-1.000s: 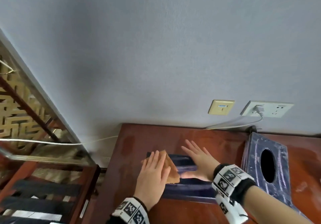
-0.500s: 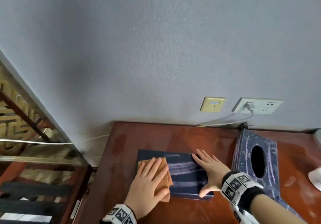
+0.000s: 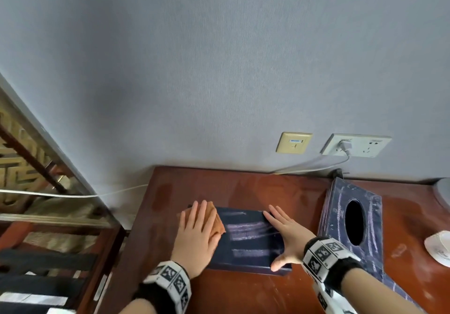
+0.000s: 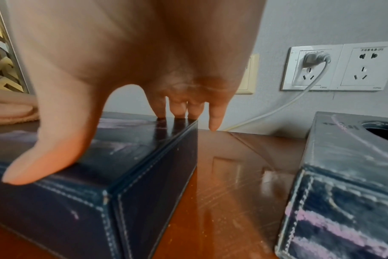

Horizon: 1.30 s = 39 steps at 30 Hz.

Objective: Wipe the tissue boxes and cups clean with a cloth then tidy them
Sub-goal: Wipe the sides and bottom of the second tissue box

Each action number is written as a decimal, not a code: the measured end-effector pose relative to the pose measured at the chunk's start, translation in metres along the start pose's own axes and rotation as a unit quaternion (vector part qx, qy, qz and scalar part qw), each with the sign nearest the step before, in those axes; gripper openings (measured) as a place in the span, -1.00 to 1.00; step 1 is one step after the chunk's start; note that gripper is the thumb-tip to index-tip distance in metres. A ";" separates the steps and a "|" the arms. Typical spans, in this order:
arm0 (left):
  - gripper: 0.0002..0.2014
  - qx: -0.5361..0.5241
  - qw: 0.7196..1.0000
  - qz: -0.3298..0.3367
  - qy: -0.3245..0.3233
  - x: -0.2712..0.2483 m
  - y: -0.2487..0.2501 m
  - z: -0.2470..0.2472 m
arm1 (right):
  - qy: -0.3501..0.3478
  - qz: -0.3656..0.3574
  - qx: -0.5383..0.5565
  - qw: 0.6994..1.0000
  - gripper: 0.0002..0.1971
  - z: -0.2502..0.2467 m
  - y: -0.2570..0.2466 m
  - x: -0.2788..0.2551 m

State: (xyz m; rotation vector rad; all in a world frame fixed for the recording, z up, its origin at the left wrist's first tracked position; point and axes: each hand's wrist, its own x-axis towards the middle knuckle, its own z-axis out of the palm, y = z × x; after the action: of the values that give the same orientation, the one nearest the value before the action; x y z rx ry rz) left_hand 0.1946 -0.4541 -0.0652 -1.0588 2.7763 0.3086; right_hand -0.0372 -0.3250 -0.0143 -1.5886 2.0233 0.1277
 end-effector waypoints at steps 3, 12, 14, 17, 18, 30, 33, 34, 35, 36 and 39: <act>-0.38 0.034 0.998 0.040 -0.027 -0.009 0.026 0.006 | 0.014 0.010 0.064 0.998 0.40 0.002 -0.001 -0.003; -0.44 -0.012 0.970 0.238 -0.036 -0.016 0.046 -0.020 | 0.027 0.002 0.089 0.996 0.41 0.004 -0.001 -0.003; -0.33 -0.012 0.988 0.153 0.001 0.005 0.030 -0.022 | 0.026 0.007 0.092 0.995 0.41 0.005 -0.001 -0.004; -0.25 0.015 0.999 0.017 -0.031 0.024 0.033 -0.018 | 0.026 0.015 0.097 0.995 0.42 0.004 -0.001 -0.005; -0.32 0.013 0.999 0.004 -0.030 0.025 0.042 -0.012 | 0.027 0.013 0.098 0.995 0.41 0.004 0.000 -0.005; -0.26 -0.110 0.984 0.141 -0.005 0.002 0.082 -0.017 | -0.001 -0.012 0.039 0.999 0.23 0.006 0.001 -0.007; -0.03 -0.108 0.989 0.092 -0.041 0.001 0.049 -0.038 | 0.004 -0.004 0.052 0.999 -0.11 -0.005 -0.005 -0.012; 0.05 -0.090 0.990 0.086 -0.068 0.001 0.039 -0.036 | 0.031 -0.003 0.057 0.998 -0.22 -0.008 -0.011 -0.013; 0.08 -0.075 0.989 0.084 -0.098 -0.001 0.030 -0.036 | 0.065 -0.005 0.053 0.996 -0.30 -0.008 -0.018 -0.014; 0.07 -0.059 0.987 0.085 -0.122 -0.003 0.024 -0.032 | 0.086 -0.011 0.050 0.995 -0.37 -0.005 -0.028 -0.013; 0.05 -0.035 0.986 0.080 -0.141 -0.007 0.020 -0.023 | 0.069 -0.041 0.001 0.997 -0.30 0.018 -0.071 -0.009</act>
State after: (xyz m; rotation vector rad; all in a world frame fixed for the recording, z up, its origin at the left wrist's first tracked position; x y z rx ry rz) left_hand 0.1854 -0.4408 -0.0389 -0.7388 2.6125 0.5352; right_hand 0.0357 -0.3310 -0.0072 -1.7185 2.0563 -0.0144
